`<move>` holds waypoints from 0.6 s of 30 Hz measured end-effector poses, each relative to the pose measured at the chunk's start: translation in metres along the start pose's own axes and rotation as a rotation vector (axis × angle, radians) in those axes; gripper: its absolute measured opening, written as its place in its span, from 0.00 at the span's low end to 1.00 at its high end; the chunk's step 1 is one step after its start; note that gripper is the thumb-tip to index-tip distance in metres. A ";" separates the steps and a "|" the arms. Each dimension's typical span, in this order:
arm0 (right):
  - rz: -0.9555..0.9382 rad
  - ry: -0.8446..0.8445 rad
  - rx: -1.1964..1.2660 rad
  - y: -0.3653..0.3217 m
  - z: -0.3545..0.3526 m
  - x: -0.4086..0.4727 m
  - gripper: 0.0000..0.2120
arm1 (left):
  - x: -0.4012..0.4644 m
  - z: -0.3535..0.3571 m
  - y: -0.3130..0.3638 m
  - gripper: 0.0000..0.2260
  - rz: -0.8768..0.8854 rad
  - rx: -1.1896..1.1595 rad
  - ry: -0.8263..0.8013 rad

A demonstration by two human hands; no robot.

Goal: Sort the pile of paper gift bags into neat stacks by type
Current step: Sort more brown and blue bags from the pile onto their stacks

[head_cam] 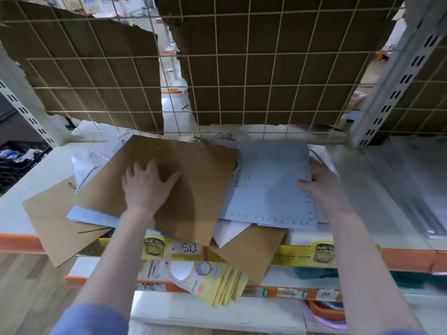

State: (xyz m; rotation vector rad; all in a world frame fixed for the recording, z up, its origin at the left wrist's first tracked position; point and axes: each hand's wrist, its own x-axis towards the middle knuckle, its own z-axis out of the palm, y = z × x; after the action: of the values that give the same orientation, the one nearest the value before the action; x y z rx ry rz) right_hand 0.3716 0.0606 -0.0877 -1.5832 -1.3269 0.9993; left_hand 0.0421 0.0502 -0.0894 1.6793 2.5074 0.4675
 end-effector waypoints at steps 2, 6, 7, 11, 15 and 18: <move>0.064 0.002 -0.033 0.003 -0.002 0.004 0.21 | 0.005 0.000 -0.007 0.34 -0.093 0.021 -0.049; 0.160 0.077 -0.087 0.008 0.002 0.006 0.17 | 0.010 0.001 -0.012 0.40 -0.168 0.041 -0.081; 0.171 0.116 -0.083 0.009 0.004 0.006 0.17 | 0.011 0.001 -0.014 0.40 -0.183 0.047 -0.080; 0.160 0.240 -0.005 0.013 0.011 0.001 0.13 | 0.009 0.004 -0.021 0.38 -0.230 0.054 -0.072; 0.182 0.312 0.017 0.005 0.011 -0.009 0.13 | -0.001 0.011 -0.016 0.35 -0.220 0.081 -0.044; 0.248 0.148 -0.380 0.006 0.003 -0.011 0.23 | -0.007 0.008 -0.011 0.36 -0.168 0.159 -0.088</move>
State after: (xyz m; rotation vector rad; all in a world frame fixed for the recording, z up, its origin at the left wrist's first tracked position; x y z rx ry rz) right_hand 0.3691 0.0491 -0.0937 -2.1080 -1.2913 0.7834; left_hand 0.0371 0.0412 -0.1007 1.4825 2.6526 0.1798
